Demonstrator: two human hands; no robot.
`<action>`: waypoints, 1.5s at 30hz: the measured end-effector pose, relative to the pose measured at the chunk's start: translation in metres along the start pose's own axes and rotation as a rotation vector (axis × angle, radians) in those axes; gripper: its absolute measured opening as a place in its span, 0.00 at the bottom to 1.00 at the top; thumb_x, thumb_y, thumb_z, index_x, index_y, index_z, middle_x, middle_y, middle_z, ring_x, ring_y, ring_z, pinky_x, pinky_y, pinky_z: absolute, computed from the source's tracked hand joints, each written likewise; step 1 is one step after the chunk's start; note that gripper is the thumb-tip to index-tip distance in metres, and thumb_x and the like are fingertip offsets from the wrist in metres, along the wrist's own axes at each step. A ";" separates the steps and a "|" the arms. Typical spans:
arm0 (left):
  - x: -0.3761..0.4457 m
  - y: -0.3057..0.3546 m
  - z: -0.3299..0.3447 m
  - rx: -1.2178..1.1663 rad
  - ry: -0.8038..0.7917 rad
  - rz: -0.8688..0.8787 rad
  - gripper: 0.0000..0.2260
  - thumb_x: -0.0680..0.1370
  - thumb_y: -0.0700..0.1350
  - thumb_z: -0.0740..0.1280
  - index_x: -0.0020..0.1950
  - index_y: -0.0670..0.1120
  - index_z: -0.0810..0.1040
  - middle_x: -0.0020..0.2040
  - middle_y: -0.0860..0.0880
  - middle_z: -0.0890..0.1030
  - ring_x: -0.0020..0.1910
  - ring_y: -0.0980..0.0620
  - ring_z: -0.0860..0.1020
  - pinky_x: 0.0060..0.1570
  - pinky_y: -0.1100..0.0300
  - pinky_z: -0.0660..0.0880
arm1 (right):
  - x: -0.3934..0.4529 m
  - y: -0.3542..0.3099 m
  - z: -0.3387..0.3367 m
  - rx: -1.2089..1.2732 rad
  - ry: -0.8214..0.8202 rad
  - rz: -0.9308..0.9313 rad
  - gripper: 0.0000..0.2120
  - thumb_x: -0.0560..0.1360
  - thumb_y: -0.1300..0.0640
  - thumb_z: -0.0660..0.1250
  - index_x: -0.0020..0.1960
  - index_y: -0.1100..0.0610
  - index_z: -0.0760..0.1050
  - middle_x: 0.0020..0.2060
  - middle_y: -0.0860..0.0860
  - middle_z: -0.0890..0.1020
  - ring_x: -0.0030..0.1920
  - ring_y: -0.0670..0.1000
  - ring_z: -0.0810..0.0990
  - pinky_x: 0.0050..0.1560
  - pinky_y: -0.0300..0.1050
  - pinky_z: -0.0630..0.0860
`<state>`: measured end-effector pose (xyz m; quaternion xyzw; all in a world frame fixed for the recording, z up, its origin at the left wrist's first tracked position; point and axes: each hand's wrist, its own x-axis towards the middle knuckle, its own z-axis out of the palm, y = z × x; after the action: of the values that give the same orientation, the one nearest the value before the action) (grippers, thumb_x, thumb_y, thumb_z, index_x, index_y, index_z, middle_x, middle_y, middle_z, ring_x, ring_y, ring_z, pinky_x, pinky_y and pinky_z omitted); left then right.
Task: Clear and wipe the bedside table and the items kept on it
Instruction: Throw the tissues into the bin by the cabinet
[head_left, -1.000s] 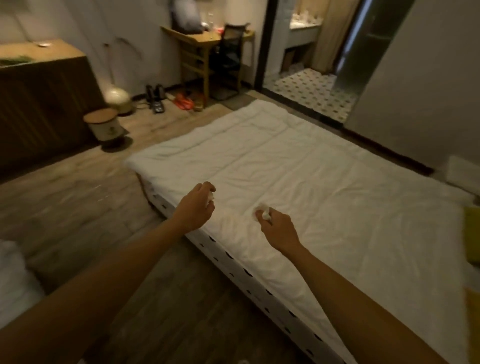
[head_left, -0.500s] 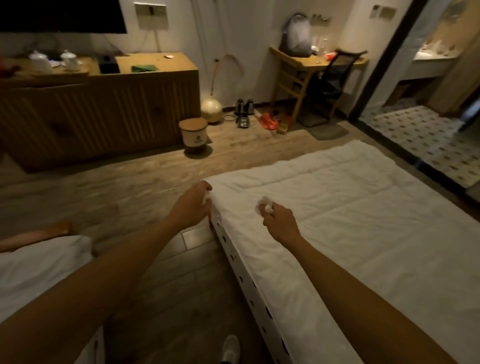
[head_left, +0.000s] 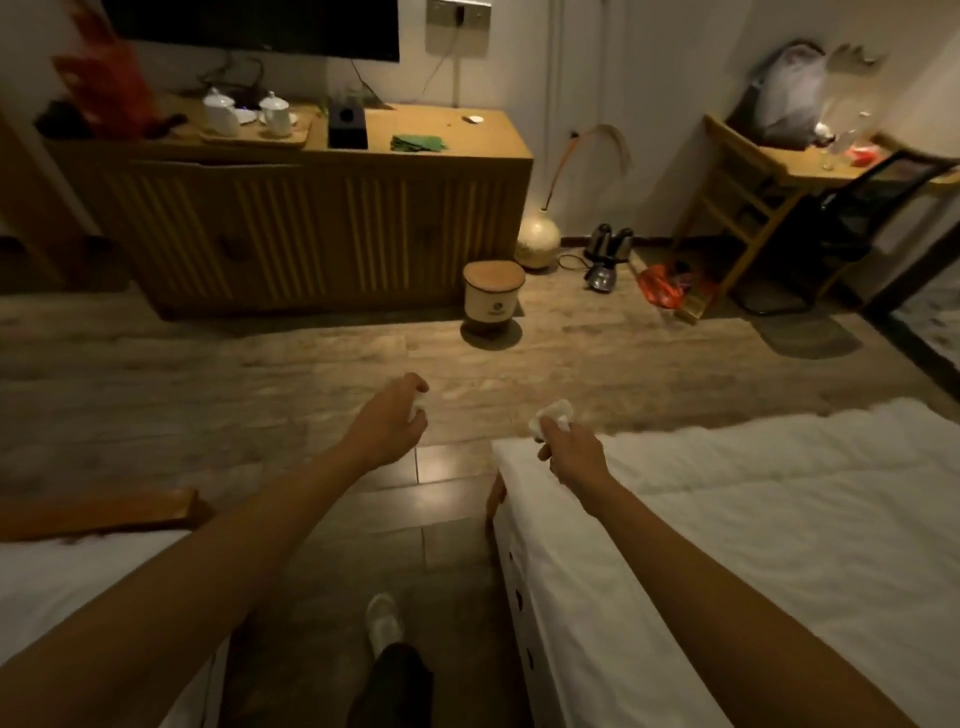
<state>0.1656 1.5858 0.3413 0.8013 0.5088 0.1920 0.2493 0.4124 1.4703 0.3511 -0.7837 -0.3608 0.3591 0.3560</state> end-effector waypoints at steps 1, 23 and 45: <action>0.023 -0.009 -0.003 -0.009 0.013 -0.003 0.16 0.79 0.43 0.66 0.65 0.48 0.71 0.62 0.45 0.77 0.56 0.50 0.77 0.52 0.59 0.72 | 0.020 -0.011 0.009 0.006 0.000 0.001 0.20 0.81 0.40 0.59 0.41 0.52 0.80 0.34 0.49 0.84 0.33 0.49 0.78 0.33 0.43 0.72; 0.499 -0.094 -0.010 -0.052 -0.135 -0.002 0.13 0.79 0.41 0.66 0.63 0.45 0.74 0.60 0.45 0.78 0.57 0.49 0.76 0.51 0.61 0.68 | 0.466 -0.180 0.084 -0.086 -0.062 0.015 0.21 0.83 0.45 0.59 0.41 0.57 0.80 0.33 0.50 0.81 0.37 0.49 0.79 0.35 0.40 0.70; 0.969 -0.169 0.069 -0.059 -0.311 -0.203 0.14 0.81 0.49 0.62 0.65 0.48 0.73 0.56 0.45 0.81 0.47 0.48 0.81 0.48 0.52 0.79 | 0.948 -0.259 0.074 -0.171 -0.024 0.208 0.22 0.81 0.42 0.59 0.50 0.57 0.83 0.42 0.56 0.85 0.47 0.56 0.82 0.43 0.46 0.73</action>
<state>0.4787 2.5155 0.2383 0.7581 0.5366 0.0546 0.3664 0.7280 2.3973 0.2362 -0.8400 -0.3114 0.3712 0.2443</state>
